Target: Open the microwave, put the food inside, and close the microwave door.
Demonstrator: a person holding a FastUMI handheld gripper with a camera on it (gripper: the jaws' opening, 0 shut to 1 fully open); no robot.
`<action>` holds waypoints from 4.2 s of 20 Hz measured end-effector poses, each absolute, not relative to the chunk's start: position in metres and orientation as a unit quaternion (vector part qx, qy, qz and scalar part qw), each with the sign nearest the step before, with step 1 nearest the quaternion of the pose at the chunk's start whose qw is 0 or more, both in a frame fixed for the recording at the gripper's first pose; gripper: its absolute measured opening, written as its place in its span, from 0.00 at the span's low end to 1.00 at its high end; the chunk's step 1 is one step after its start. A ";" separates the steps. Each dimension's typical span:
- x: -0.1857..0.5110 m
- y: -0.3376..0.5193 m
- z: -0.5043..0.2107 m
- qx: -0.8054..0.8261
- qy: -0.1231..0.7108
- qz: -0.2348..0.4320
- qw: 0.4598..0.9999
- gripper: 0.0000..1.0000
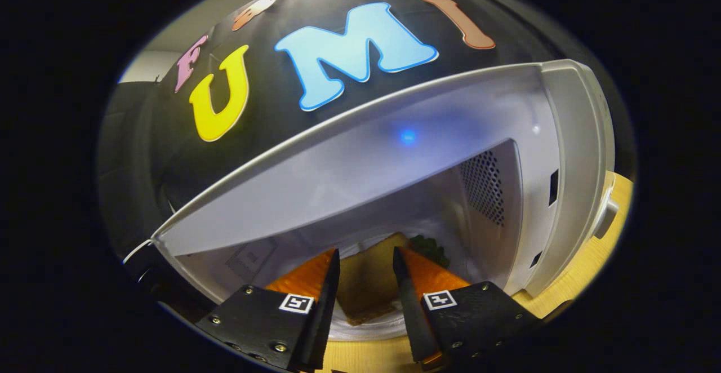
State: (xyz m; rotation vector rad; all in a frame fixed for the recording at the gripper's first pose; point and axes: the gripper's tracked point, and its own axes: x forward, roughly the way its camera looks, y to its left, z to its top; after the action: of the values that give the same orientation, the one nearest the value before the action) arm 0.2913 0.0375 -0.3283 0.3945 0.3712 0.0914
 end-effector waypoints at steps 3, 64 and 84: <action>0.236 0.058 -0.309 0.157 0.178 0.075 0.969 0.56; 0.075 0.016 -0.257 -0.039 0.060 0.076 0.995 0.01; 0.230 -0.039 -0.260 -0.036 0.066 -0.068 0.995 0.04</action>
State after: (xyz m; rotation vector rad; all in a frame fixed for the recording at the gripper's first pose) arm 0.2304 -0.0386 -0.2601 -0.0715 0.1331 -0.1369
